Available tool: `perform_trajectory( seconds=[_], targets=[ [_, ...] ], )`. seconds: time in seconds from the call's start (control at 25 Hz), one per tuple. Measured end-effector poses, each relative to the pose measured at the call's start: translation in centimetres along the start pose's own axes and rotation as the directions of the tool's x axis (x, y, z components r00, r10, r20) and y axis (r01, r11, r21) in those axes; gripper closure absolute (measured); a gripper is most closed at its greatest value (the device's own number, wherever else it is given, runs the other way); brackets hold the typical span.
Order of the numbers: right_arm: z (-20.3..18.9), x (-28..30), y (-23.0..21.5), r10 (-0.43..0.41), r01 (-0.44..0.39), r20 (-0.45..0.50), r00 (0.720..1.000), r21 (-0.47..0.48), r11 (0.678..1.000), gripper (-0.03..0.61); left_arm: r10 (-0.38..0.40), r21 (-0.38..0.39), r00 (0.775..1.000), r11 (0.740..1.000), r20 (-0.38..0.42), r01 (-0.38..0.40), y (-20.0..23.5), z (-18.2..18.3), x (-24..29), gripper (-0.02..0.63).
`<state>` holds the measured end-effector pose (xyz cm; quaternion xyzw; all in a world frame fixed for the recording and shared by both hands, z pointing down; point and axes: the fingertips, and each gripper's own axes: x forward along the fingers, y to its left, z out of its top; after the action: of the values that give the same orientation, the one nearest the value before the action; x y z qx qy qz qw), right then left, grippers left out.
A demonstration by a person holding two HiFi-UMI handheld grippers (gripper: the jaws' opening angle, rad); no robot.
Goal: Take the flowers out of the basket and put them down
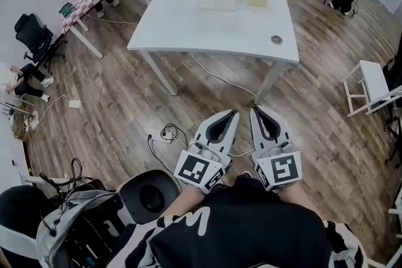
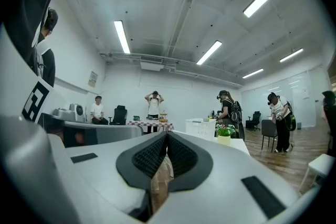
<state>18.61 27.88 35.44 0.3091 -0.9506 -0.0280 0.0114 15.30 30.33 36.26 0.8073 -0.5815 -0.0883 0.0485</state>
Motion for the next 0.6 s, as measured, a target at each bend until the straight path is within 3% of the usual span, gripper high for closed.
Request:
perform_trajectory(
  seconds=[0.12, 0.6],
  targets=[
    [-0.4, -0.3, -1.2, 0.001, -0.001, -0.004, 1.0, 0.023, 1.0, 0.56, 0.003, 0.005, 1.0, 1.0, -0.003, -0.003, -0.7, -0.2, 0.6, 0.609],
    [-0.4, -2.8, -0.8, 0.05, -0.048, 0.027, 0.998, -0.04, 0.998, 0.561, 0.004, 0.011, 1.0, 1.0, -0.002, -0.004, -3.6, -1.4, 0.8, 0.609]
  ],
)
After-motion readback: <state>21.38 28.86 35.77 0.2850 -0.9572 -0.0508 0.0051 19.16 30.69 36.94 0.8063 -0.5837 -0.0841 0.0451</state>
